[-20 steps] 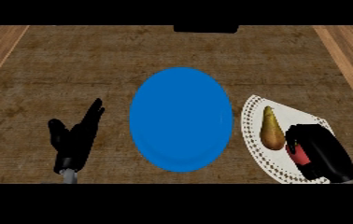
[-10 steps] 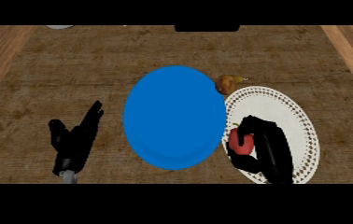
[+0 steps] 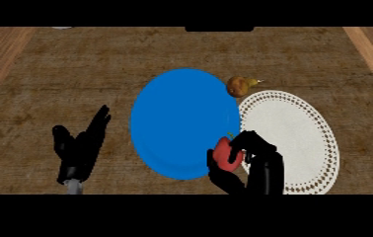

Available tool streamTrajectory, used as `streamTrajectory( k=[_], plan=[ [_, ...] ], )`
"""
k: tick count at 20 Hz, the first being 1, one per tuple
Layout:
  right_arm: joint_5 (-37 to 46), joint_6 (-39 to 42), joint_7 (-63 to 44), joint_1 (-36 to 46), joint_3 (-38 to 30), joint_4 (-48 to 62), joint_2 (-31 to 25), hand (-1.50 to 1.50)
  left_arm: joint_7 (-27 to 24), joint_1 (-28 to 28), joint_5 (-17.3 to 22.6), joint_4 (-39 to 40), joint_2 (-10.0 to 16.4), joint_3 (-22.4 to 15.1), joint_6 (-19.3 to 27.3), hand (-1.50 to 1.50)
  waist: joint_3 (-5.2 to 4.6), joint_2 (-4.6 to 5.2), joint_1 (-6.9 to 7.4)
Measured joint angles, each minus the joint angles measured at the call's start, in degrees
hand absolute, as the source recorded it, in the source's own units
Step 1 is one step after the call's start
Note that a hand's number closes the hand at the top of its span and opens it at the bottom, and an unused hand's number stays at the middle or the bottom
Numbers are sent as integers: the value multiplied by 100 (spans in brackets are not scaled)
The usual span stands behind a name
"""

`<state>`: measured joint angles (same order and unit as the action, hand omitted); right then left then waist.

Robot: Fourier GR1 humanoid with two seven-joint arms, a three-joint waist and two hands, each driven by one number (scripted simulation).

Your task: Pick the bell pepper from the placemat and place it in the plate

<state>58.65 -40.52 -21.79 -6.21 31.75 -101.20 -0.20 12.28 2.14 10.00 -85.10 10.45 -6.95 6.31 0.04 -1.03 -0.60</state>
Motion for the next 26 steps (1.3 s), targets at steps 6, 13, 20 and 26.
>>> streamTrajectory(
  k=[6,13,20,26],
  plan=[
    [1205,-964,-1428,294,455,244,10,150,8,-24,-62,-29,-45,-35,51,0,-3,45,9],
    [2466,-998,-3217,1426,306,944,7,150,39,-101,-35,-8,-46,-21,-32,0,6,85,114],
    [2869,-1064,-4018,2704,48,2102,-9,150,-75,-135,-105,70,-125,-32,-78,0,22,94,155],
    [1802,-704,-4224,3230,-393,3056,0,-150,-21,-235,-148,106,-157,-58,-93,0,27,135,229]
  ],
)
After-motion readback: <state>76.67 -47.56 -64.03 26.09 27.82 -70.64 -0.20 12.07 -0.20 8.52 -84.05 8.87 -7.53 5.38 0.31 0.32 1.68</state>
